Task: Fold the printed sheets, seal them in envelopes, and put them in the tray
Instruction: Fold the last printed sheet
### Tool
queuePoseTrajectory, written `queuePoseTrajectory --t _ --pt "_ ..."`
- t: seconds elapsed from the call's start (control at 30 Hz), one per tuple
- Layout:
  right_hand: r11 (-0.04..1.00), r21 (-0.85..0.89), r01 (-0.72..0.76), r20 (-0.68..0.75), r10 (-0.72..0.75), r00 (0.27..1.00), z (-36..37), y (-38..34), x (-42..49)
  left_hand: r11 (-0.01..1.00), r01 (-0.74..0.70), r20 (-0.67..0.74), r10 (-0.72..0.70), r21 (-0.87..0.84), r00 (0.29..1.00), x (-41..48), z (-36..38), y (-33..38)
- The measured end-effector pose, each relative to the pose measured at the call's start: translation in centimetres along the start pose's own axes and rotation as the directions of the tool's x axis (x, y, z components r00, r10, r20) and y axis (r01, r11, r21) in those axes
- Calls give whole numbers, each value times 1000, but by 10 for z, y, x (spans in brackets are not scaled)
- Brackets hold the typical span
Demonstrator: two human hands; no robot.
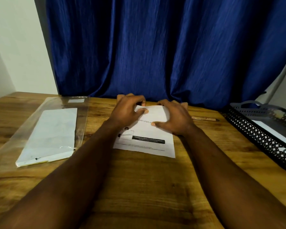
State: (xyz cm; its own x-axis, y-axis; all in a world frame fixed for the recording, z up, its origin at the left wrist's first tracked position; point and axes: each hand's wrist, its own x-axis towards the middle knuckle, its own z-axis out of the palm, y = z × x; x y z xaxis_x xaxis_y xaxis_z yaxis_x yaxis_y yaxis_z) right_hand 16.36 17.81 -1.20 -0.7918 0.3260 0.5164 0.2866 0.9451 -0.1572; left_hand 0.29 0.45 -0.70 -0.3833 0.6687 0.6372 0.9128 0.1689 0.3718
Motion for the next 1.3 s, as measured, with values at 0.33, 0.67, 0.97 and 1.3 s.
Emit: queuePoseTrajectory --t 0.33,0.67,0.97,1.3 --pt "999 -25 -34 104 37 994 7 4 -2 986 145 229 -159 78 960 -13 6 -4" --pt "993 42 -113 129 107 986 4 -19 -3 968 249 293 -232 -23 928 -15 15 -10" --pt "988 -155 25 217 10 976 18 -42 12 987 161 214 -154 -18 965 -17 22 -21" --pt "959 -65 -274 558 263 787 20 -28 4 967 251 246 -251 32 936 -15 27 -26"
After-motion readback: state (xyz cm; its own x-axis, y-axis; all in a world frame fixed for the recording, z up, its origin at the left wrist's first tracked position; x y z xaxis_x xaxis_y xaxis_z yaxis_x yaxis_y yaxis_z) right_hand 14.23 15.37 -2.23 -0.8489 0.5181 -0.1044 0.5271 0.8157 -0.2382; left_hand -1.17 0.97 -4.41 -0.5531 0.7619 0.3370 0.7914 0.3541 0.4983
